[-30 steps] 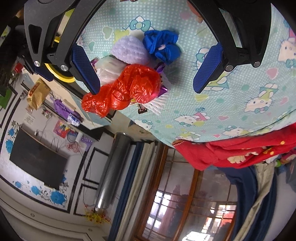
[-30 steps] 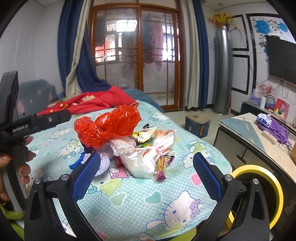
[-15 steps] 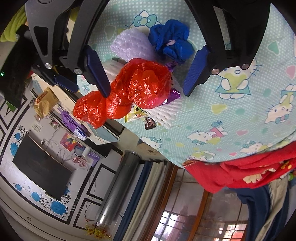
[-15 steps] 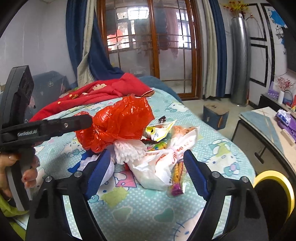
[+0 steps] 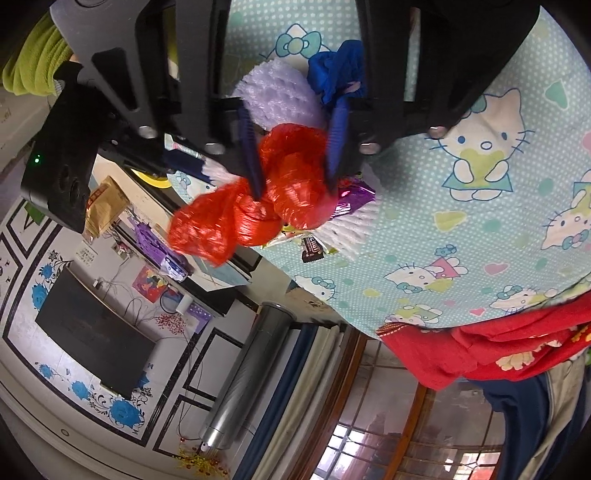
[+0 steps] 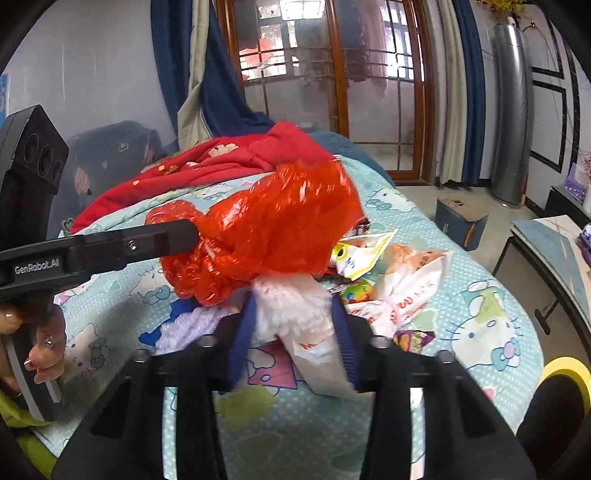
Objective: Collect trash
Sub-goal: 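Grasp the red plastic bag with the left tool while the right tool grasps the white mesh sleeve, then carry both items over the yellow bin and open both tools to drop them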
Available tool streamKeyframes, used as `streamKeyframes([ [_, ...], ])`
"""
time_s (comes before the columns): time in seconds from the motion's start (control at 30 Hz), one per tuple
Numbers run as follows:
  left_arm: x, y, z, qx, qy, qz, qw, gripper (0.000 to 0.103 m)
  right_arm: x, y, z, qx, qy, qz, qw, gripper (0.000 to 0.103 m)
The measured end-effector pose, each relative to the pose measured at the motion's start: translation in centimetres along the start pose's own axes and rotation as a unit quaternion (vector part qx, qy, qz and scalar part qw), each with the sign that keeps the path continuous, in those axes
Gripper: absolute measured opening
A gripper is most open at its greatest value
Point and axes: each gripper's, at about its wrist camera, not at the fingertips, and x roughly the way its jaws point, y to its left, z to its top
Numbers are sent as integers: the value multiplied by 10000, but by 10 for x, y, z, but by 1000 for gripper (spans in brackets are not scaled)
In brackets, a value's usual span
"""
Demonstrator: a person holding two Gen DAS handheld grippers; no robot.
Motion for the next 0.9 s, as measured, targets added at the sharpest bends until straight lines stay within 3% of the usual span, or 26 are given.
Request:
streamKeyframes([
  [0.13, -6, 1, 1, -17, -127, -45, 9999, 12, -6, -1, -1, 44, -209, 45, 9998, 18],
  [0.47, -46, -5, 20, -26, -819, -103, 9966, 10, -40, -3, 5, 350, -881, -200, 9953, 14],
  [0.9, -47, -32, 22, 256, -871, -222, 9956, 10, -103, -60, 9, 1097, -1516, -965, 9776, 13],
])
